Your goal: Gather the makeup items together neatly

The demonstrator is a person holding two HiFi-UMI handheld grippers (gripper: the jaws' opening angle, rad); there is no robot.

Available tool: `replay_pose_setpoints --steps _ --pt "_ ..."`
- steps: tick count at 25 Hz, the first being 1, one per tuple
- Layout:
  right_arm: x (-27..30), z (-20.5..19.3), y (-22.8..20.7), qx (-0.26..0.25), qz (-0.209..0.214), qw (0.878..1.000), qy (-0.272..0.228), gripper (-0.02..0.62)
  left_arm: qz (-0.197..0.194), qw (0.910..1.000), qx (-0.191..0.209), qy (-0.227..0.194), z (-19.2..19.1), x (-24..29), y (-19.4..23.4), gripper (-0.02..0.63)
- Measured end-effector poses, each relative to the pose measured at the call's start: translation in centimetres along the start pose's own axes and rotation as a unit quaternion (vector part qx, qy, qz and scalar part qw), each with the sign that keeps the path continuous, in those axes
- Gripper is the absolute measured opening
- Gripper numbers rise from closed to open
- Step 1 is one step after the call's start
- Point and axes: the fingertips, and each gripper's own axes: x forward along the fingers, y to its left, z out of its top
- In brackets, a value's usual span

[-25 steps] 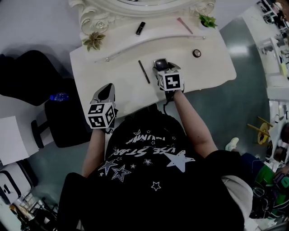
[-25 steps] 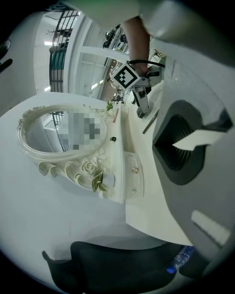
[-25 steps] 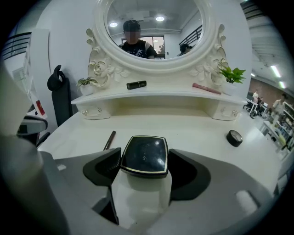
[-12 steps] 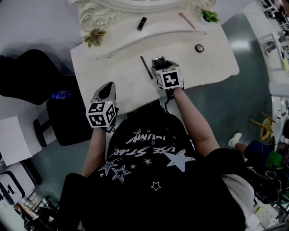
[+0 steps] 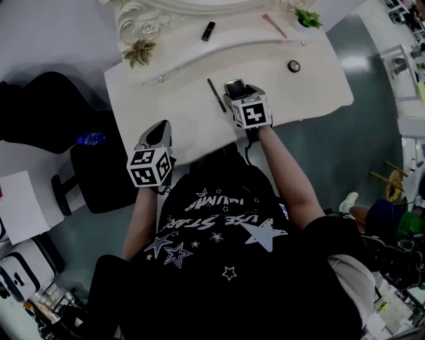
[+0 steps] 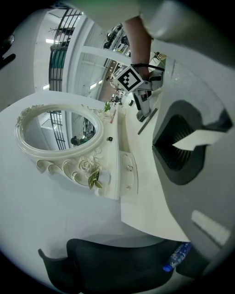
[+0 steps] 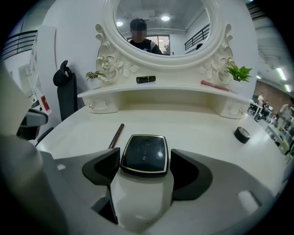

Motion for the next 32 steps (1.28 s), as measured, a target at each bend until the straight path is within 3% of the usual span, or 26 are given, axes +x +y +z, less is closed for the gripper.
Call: replay_pose_setpoints --steps 11,32 --pt "-3.1 2.5 -1.5 0.034 0.000 0.997 -0.067 0.500 -0.005 0.9998 -0.007 -0.016 1.2 0.6 -0.8 0.002" --pt "-5.2 2.8 -15.5 0.091 -0.058 0.990 -0.093 0.518 -0.024 0.9990 -0.004 -0.039 5.5 7.4 -7.2 0.002"
